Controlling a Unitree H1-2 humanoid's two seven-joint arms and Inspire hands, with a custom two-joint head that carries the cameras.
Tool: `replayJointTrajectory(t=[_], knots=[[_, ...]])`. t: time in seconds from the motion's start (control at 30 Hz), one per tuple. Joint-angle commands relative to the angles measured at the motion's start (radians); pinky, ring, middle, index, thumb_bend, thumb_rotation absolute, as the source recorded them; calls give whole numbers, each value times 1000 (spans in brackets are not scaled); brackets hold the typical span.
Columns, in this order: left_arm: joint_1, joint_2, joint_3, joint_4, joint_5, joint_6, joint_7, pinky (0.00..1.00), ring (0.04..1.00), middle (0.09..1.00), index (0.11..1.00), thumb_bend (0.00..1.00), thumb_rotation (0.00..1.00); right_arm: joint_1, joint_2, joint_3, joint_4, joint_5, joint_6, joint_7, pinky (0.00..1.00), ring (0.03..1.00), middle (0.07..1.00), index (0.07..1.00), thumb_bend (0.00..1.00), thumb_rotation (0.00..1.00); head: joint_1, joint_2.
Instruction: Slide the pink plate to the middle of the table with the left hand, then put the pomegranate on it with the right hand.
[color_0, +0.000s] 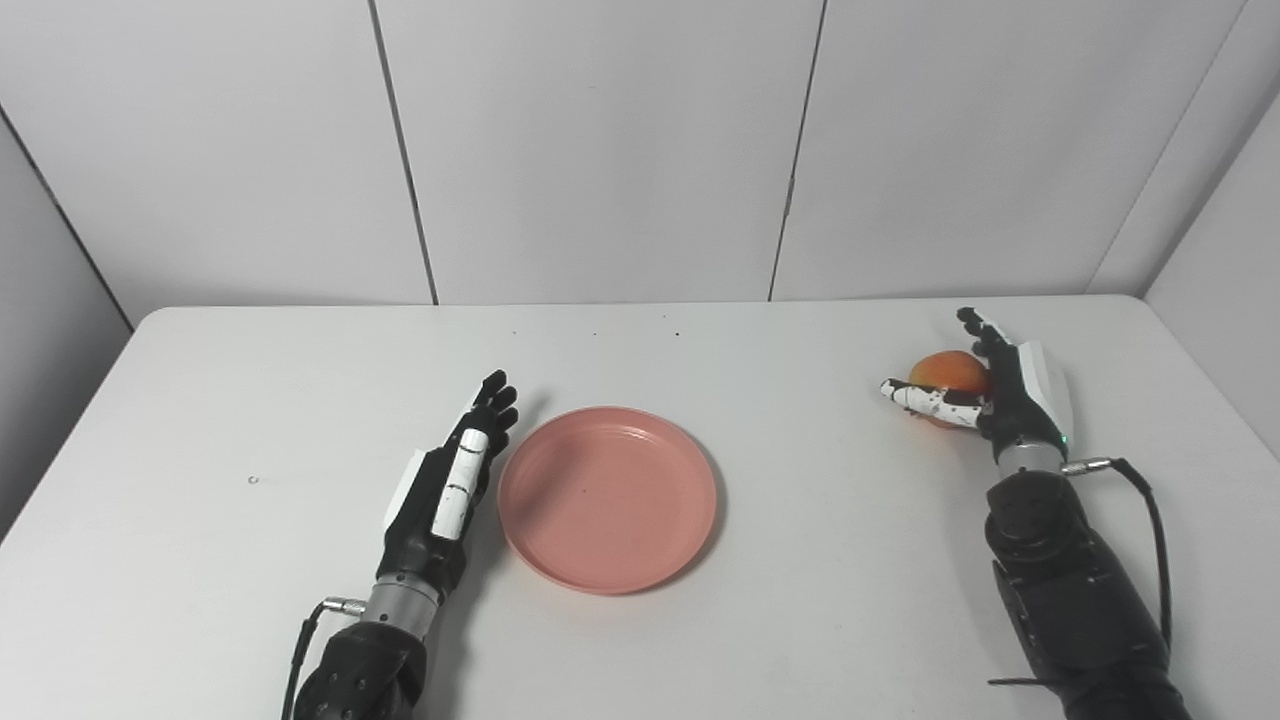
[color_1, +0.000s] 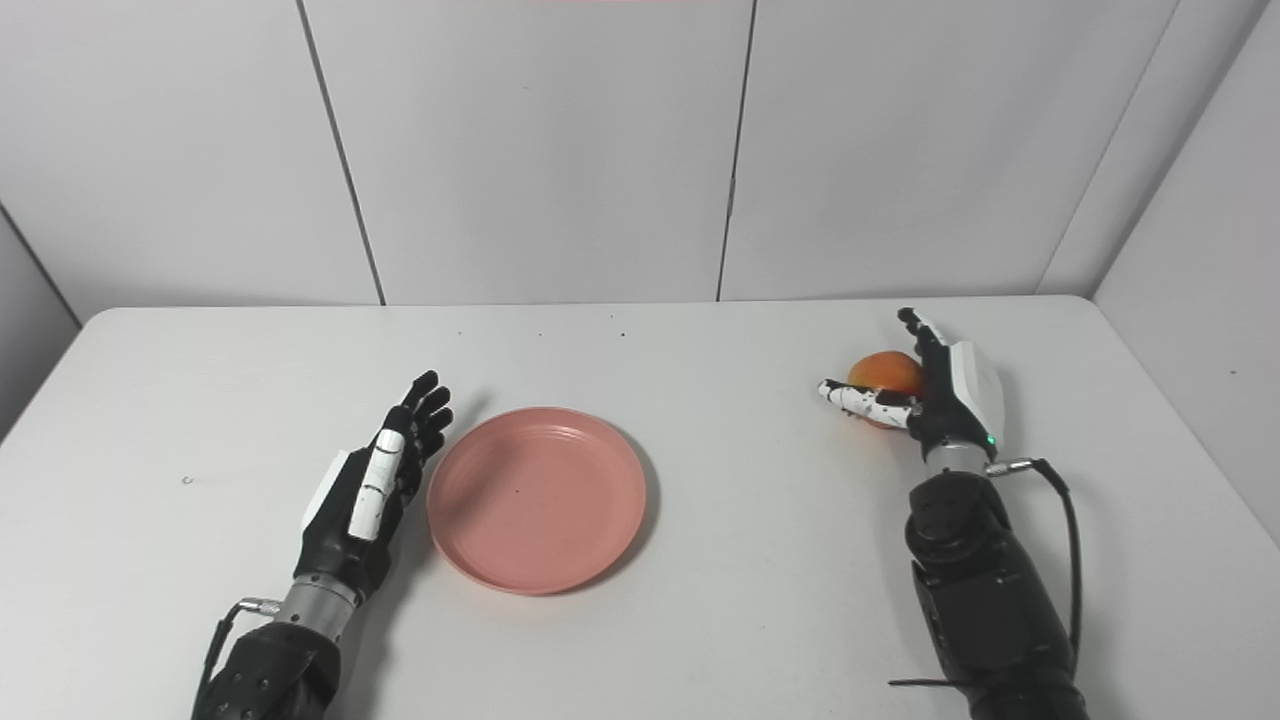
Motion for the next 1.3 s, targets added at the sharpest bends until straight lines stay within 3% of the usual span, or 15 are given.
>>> replayJointTrajectory(t=[0.0,0.13,0.23,0.3,0.5,0.6,0.7,0.77,1.0,1.27], knots=[[-13,-4,-6,-42,6,-17,3,989,967,972,963,683,1000,-19,-7,-7,7,12,-24,-8,587,716,812,834,811,178,1,4],[-12,-5,-6,-43,6,-17,6,994,969,972,961,680,1000,-12,-1,-11,16,16,-50,-34,379,523,718,793,737,49,2,6],[-13,-3,-7,-43,8,-15,4,1000,974,977,965,683,1000,-8,-1,-8,22,13,-62,-54,388,548,711,762,697,5,2,8],[-12,-5,-7,-47,8,-13,7,991,969,974,964,686,1000,-6,-2,-5,25,7,-72,-70,279,474,550,716,573,1,3,9],[-12,-5,-8,-45,9,-15,10,986,966,972,963,678,1000,0,2,-5,30,-2,-99,-119,194,445,421,534,515,0,5,11],[-11,-8,-6,-49,2,-11,11,990,965,970,961,679,1000,4,5,-9,29,4,-128,-139,201,402,486,495,516,0,9,10],[-10,-9,-7,-55,3,-3,12,991,965,972,963,676,1000,13,7,-15,16,12,-166,-156,224,443,452,507,517,0,11,10],[-9,-7,-9,-59,6,-2,11,990,966,972,964,671,1000,23,14,-19,-18,10,-171,-168,250,408,472,519,514,0,19,11],[-10,-14,-11,-64,14,3,21,973,954,960,954,651,1000,58,51,-44,-164,33,-183,-171,299,377,506,531,510,0,21,12],[-11,-22,-8,-66,11,2,26,972,953,959,952,655,1000,90,95,-43,-338,48,-152,-131,383,407,506,517,513,0,24,13]])
